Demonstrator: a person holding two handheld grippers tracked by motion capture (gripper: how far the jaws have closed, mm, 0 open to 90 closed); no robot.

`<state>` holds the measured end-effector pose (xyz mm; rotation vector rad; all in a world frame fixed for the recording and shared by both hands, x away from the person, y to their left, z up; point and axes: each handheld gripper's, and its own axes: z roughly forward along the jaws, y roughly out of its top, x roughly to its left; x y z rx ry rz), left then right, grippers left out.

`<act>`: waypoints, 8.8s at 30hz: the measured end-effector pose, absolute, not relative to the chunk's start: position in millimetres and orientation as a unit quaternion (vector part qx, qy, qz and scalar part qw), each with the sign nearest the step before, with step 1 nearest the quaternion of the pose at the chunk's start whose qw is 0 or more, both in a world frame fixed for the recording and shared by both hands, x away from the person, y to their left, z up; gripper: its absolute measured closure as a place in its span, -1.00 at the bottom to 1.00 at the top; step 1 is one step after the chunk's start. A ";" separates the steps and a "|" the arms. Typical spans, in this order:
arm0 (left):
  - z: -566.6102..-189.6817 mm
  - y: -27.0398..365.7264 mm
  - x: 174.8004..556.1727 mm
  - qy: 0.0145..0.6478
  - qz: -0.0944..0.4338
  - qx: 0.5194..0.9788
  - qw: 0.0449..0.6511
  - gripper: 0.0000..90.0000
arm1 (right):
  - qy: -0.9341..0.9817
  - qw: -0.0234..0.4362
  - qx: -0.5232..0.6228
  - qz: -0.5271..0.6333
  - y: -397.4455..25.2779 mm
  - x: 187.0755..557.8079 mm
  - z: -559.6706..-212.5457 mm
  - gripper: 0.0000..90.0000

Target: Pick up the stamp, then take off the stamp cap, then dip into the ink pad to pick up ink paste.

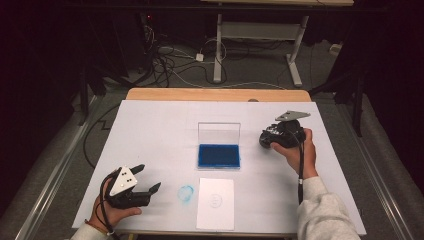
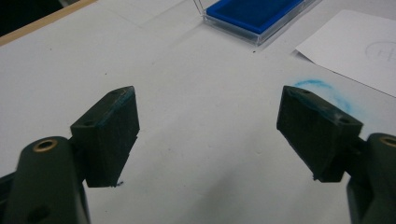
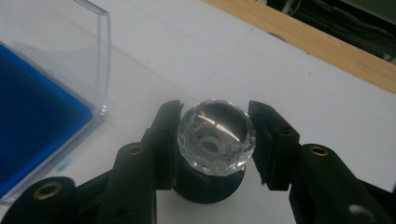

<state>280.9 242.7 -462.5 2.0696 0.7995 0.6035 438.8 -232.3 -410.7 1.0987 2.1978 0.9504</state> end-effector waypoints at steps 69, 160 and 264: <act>-466.0 233.3 282.5 0.300 0.248 0.834 0.392 -0.55 | 0.818 0.203 0.214 0.493 -141.7 336.1 -378.1 0.26; -447.4 119.2 303.1 0.183 0.153 0.881 0.408 -0.18 | 0.795 0.132 0.212 0.553 -100.3 309.7 -415.9 0.26; -456.7 226.9 287.3 0.269 0.192 0.865 0.377 -0.18 | 0.783 0.223 0.270 0.514 -180.6 319.8 -393.7 0.26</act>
